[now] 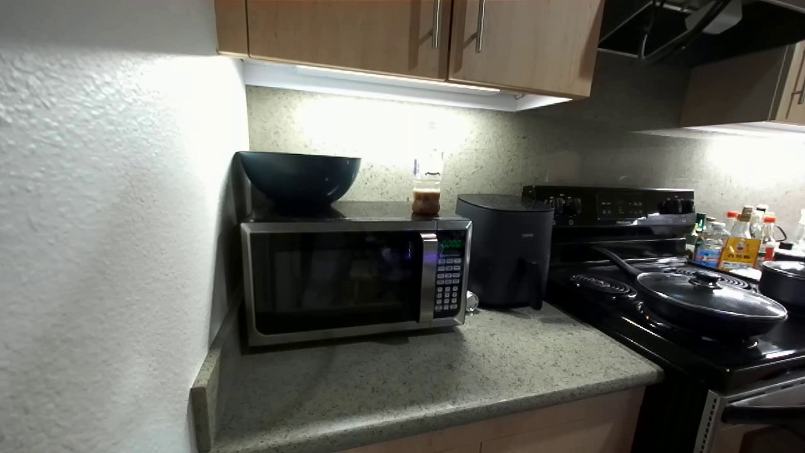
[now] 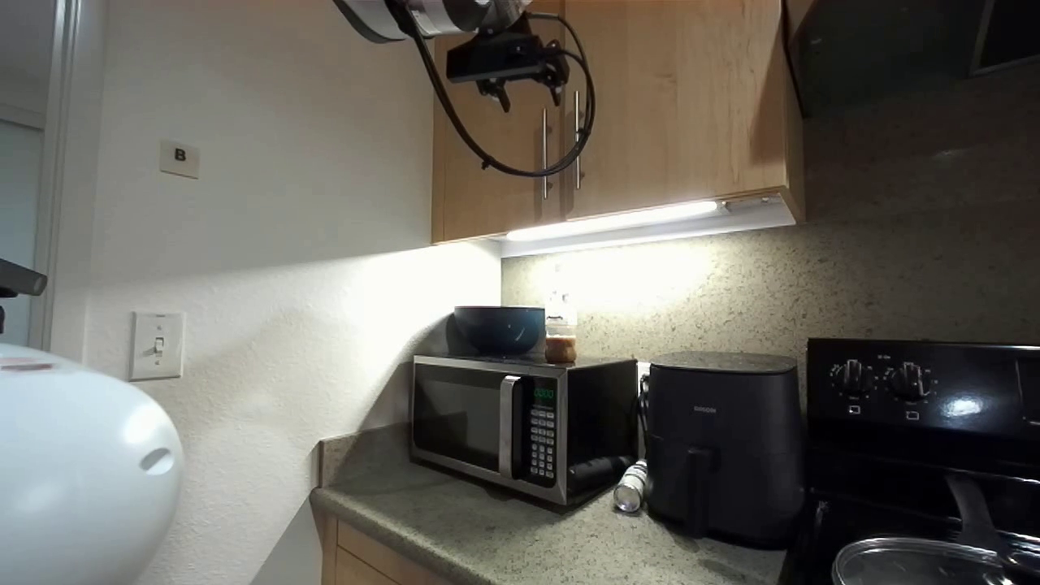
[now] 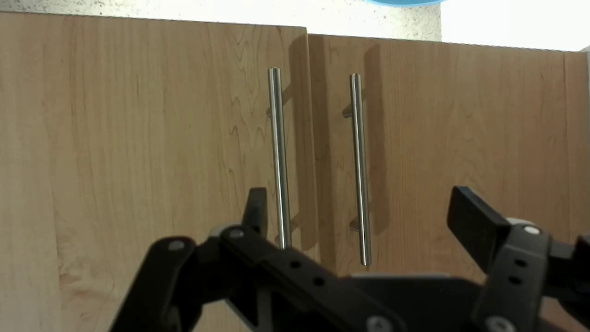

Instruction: Close the right upper cabinet door.

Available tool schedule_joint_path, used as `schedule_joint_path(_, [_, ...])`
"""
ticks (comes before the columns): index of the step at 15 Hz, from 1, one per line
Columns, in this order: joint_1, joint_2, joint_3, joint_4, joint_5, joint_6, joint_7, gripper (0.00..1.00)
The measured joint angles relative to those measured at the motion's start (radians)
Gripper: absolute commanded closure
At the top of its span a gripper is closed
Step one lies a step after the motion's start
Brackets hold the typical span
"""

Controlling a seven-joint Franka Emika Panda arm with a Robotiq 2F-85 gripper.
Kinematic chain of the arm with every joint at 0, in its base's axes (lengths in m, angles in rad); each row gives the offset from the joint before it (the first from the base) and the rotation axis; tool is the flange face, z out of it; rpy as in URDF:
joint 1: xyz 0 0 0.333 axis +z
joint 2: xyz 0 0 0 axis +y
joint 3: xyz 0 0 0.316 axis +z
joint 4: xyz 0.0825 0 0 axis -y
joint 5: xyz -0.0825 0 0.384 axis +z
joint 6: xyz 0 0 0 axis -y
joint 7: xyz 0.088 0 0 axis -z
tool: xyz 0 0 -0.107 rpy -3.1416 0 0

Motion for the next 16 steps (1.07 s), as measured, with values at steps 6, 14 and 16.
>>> schedule_joint_path(6, [-0.020, 0.106, 0.001, 0.096, 0.000, -0.009, 0.000, 0.00])
schedule_joint_path(14, [-0.100, 0.307, 0.044, 0.335, -0.021, -0.100, 0.003, 0.00])
schedule_joint_path(16, [-0.117, 0.335, 0.053, 0.368, -0.037, -0.106, 0.004, 0.00])
